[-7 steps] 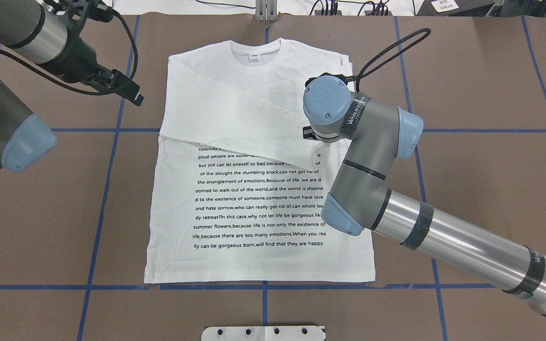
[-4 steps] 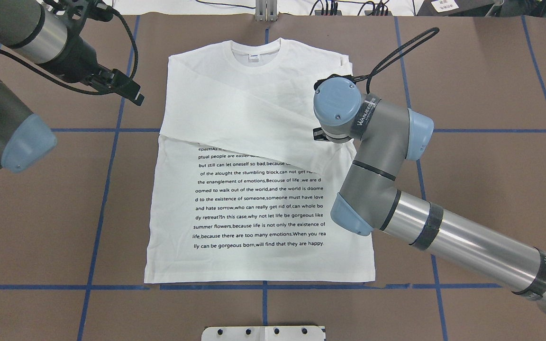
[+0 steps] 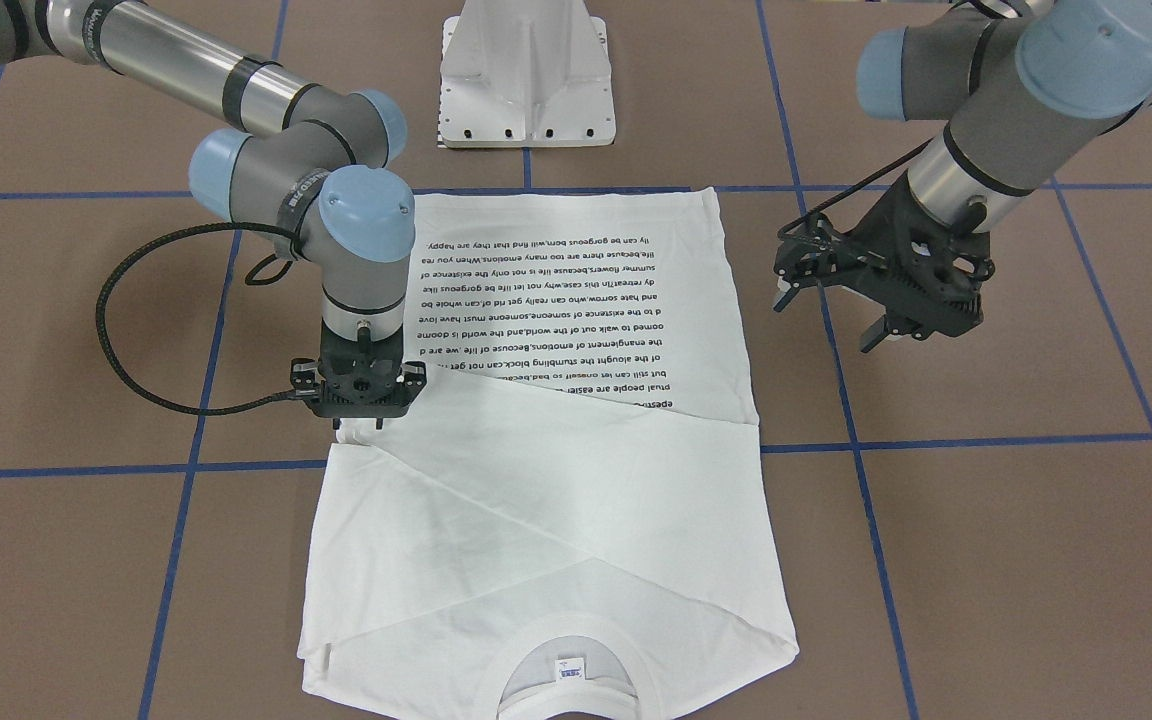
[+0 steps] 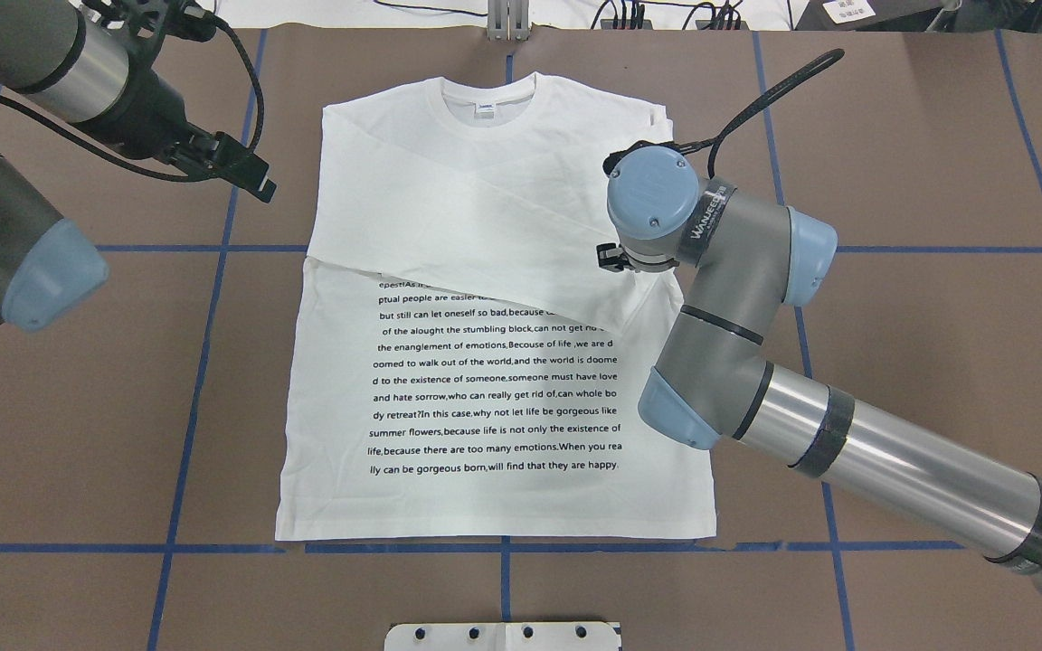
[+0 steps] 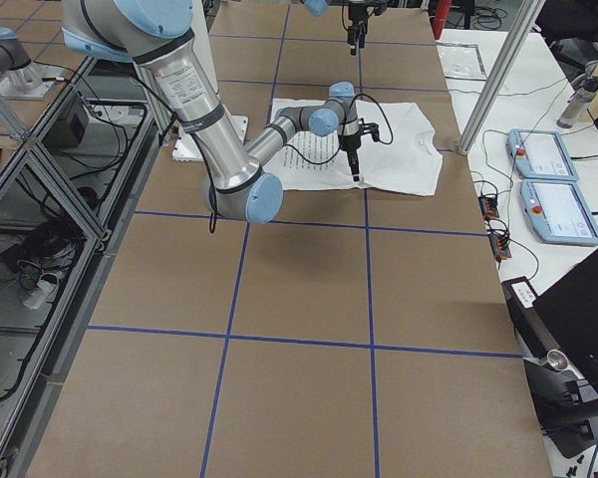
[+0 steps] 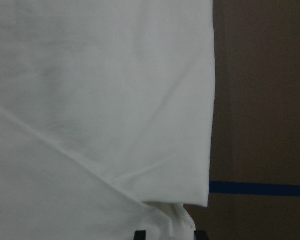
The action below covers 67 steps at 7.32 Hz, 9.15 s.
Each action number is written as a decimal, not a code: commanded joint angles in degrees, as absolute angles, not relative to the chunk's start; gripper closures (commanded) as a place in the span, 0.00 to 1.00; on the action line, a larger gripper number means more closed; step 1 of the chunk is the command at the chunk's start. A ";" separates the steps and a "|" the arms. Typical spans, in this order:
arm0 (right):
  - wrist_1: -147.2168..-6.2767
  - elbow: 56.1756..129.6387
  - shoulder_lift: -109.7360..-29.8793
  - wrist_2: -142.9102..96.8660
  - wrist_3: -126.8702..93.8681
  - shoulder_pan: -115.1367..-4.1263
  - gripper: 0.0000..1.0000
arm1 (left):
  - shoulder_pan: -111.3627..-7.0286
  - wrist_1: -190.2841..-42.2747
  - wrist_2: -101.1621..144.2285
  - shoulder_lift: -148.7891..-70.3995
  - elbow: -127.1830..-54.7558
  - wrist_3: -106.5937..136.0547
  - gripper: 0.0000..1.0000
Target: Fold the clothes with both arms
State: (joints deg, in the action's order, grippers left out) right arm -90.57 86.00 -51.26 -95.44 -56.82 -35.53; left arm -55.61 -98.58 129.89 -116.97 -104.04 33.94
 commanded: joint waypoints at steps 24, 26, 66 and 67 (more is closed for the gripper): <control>-68.82 122.87 -89.30 -97.29 -75.85 -20.65 0.00 | -12.04 -135.53 94.31 -89.65 -110.83 90.18 0.93; -68.82 122.87 -89.30 -97.29 -75.85 -20.66 0.00 | -12.04 -135.44 94.31 -89.74 -110.83 90.26 1.00; -90.63 141.52 -89.56 -86.98 -109.16 -6.32 1.00 | -14.06 -133.09 104.05 -82.30 -129.65 90.09 1.00; -96.71 147.25 -89.21 -91.01 -108.99 -9.37 1.00 | -15.98 -123.58 108.85 -81.74 -138.34 89.83 1.00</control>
